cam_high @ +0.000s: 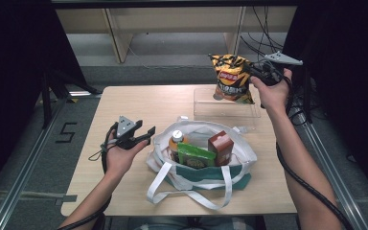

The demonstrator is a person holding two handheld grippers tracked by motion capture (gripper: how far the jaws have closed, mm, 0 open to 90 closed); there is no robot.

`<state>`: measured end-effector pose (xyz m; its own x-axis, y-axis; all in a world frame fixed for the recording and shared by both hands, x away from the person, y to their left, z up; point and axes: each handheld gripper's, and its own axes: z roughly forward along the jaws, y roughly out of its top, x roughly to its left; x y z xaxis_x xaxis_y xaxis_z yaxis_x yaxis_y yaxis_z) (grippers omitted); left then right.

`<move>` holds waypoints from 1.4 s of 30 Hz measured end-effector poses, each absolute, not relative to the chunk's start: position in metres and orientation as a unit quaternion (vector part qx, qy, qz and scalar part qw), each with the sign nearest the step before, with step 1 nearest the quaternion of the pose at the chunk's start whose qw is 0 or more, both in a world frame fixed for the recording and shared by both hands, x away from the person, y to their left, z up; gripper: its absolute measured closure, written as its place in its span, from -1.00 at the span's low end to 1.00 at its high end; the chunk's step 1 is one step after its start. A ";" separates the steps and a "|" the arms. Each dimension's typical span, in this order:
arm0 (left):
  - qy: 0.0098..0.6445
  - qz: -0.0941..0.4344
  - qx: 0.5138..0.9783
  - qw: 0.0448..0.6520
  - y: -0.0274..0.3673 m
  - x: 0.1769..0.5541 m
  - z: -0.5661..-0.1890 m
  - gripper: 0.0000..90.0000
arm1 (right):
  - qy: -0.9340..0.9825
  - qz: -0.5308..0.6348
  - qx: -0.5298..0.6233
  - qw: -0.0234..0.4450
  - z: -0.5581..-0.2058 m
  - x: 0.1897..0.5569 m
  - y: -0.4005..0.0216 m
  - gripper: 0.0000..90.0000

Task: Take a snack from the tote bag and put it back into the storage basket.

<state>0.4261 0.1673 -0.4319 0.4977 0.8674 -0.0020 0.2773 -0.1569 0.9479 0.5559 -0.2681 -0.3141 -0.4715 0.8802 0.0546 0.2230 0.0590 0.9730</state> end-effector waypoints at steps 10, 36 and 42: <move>0.408 0.292 0.702 0.505 0.167 0.426 -0.432 -0.08 | 0.662 0.544 0.421 0.299 -0.317 0.561 -0.267 1.00; 0.407 0.291 0.702 0.507 0.166 0.426 -0.432 -0.08 | 0.660 0.541 0.428 0.297 -0.326 0.570 -0.265 1.00; 0.408 0.294 0.699 0.509 0.166 0.425 -0.430 -0.08 | 0.659 0.540 0.437 0.288 -0.331 0.573 -0.265 1.00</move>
